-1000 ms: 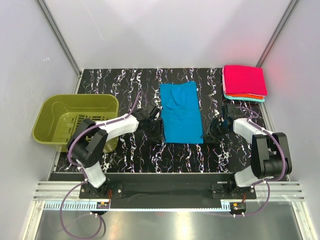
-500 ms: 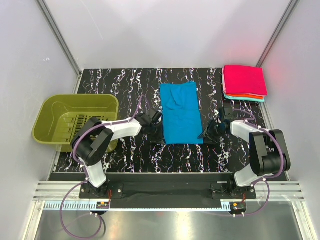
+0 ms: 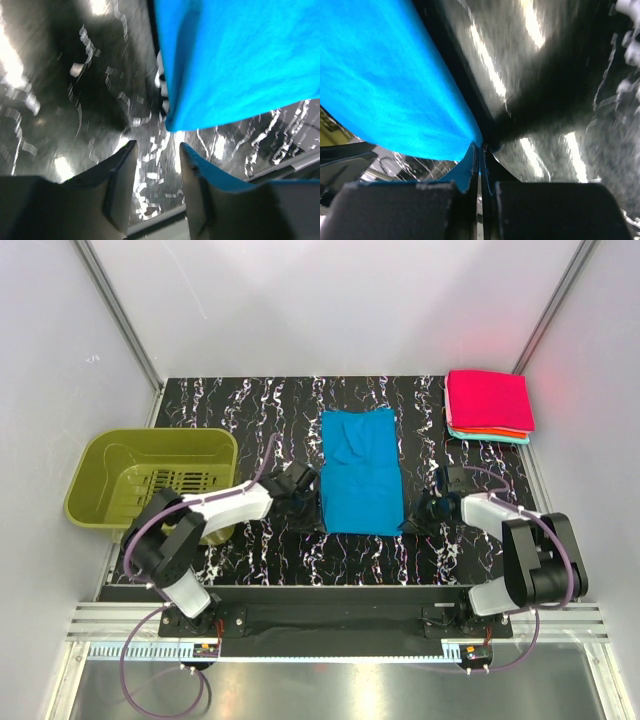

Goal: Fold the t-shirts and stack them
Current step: Fold the tshirt

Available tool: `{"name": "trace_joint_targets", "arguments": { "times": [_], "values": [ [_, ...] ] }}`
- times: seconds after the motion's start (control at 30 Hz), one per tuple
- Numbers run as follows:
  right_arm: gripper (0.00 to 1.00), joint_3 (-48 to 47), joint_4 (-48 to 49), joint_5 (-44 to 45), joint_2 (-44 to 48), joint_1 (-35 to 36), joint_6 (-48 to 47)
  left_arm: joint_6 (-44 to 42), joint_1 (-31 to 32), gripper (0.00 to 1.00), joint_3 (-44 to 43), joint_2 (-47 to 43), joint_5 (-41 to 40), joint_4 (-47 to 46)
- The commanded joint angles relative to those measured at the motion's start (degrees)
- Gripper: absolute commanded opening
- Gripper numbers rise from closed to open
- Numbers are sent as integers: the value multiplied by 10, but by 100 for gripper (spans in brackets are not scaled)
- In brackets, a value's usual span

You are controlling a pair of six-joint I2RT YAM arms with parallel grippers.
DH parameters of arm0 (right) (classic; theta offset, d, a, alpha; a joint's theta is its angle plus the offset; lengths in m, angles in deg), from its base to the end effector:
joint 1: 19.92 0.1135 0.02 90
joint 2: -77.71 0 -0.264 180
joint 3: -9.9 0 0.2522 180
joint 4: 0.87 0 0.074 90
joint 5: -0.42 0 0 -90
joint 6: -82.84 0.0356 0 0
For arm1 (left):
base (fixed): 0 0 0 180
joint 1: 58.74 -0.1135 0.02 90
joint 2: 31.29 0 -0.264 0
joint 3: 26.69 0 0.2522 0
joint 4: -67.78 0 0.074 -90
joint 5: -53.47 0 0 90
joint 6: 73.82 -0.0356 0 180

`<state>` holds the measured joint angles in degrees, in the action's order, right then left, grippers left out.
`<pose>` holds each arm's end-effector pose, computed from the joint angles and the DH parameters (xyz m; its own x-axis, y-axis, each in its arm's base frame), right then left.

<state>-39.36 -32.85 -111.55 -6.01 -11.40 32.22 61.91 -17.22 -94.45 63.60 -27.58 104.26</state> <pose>0.2372 0.0490 0.1351 -0.8817 0.4629 -0.0914 0.3546 0.7780 0.5187 0.2325 -0.2133 0.1637 -0.9741 -0.0823 -0.2105 0.0130 0.9095 -0.4156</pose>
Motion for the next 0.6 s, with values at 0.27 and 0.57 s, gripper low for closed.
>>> {"name": "trace_joint_targets", "arguments": {
  "times": [0.27, 0.57],
  "values": [
    [3, 50, 4, 8, 76, 16, 18, 123, 2, 52, 98, -70, 23, -111],
    [21, 62, 7, 1, 93, 16, 29, 155, 9, 52, 120, -47, 12, -145]
  ]
}}
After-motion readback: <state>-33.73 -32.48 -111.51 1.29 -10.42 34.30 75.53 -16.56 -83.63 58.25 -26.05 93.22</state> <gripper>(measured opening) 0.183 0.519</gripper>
